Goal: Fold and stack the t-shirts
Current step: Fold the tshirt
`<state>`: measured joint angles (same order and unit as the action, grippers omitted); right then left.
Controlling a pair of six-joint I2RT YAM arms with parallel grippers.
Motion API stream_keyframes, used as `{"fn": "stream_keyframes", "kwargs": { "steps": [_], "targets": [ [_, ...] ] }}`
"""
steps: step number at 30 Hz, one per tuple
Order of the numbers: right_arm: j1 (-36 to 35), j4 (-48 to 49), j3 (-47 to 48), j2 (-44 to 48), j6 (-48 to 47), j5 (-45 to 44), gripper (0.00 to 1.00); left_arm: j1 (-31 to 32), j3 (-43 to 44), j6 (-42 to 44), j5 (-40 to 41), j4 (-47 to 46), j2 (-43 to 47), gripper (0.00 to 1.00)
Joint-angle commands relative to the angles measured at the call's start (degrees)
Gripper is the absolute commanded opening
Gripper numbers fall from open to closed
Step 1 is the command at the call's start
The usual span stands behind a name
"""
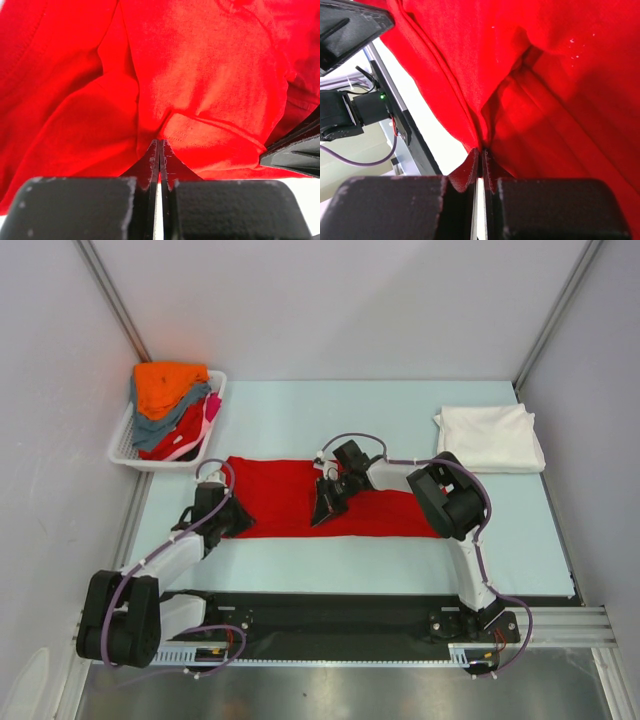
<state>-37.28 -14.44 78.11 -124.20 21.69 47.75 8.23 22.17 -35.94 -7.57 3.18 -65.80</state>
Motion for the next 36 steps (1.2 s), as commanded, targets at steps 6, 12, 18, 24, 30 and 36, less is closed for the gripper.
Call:
{"fn": "stream_keyframes", "kwargs": {
  "steps": [6,12,18,24,30,36],
  "targets": [
    [-0.16,-4.11,1.87,1.68,-1.83,-1.51,0.07,-1.11,0.15,0.70,3.62,2.79,4.45,0.01],
    [-0.95,-6.39,2.66,1.77,-2.71,-2.75,0.08,-1.64,-1.17,0.70,4.06,3.41,7.26,0.00],
    [-4.55,-9.64,4.07,4.05,-7.27,-5.73,0.21,-1.64,-2.22,1.84,-0.07,2.62,8.84,0.00],
    [-5.09,-10.08,3.28,6.95,-7.98,-6.61,0.30,-1.55,-5.03,-0.35,-2.18,2.62,12.01,0.01],
    [-5.88,-11.93,4.25,9.67,-8.69,-7.84,0.40,-1.46,-5.65,-1.50,-4.47,4.90,15.00,0.23],
    [-5.26,-11.23,5.83,13.11,-7.37,-10.22,0.47,-1.37,-5.56,-3.25,-3.42,5.70,19.56,0.30]
  ]
}}
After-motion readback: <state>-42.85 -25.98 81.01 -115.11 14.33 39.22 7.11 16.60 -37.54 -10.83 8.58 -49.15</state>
